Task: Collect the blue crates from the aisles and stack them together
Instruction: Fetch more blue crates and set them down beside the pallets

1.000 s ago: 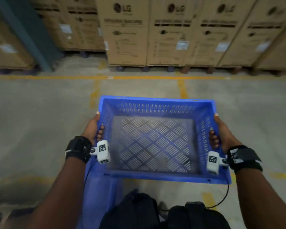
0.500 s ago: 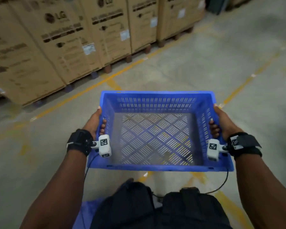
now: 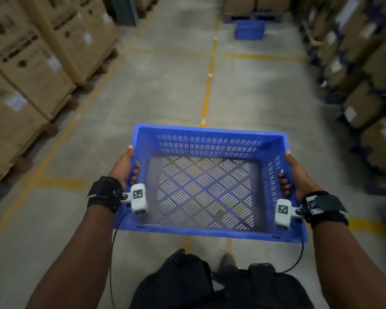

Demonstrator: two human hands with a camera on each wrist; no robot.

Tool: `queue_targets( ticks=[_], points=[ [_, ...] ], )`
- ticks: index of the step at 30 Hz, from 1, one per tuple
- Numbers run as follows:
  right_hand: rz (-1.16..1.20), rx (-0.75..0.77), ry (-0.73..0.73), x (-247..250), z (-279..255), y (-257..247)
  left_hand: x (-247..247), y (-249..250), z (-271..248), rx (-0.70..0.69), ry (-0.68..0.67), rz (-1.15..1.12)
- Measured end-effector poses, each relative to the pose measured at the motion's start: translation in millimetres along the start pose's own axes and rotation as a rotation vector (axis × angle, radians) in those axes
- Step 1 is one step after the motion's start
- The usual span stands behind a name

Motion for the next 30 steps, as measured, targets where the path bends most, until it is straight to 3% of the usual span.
queue_targets(
  ticks=[6,15,20,24,30],
  points=[
    [0.123,0.009,0.137,94.7,-5.6,-6.0,-110.7,40.6,77.2,0.026,-0.166,0.087],
    [0.107,0.031,0.199,175.1,50.3,-96.3,-206.8,111.8,171.7,0.014,-0.183,0.068],
    [0.094,0.016,0.184,205.2,127.4,-167.7,-238.7,155.1,244.8,0.05,-0.174,0.117],
    [0.089,0.014,0.17,225.5,208.6,-236.8,-268.1,207.2,335.9,0.052,-0.179,0.132],
    [0.105,0.039,0.199,259.7,294.6,-357.4,-322.5,320.8,442.6,0.03,-0.186,0.173]
  ],
)
Point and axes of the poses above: each hand's wrist, its own z-axis towards the middle knuckle, its own x-axis out of the back of the hand, y = z × x, the point moved 9 cm from there along z, towards the middle knuckle, and after that the axes turned 13 degrees about -y, right-handed, at the moved point
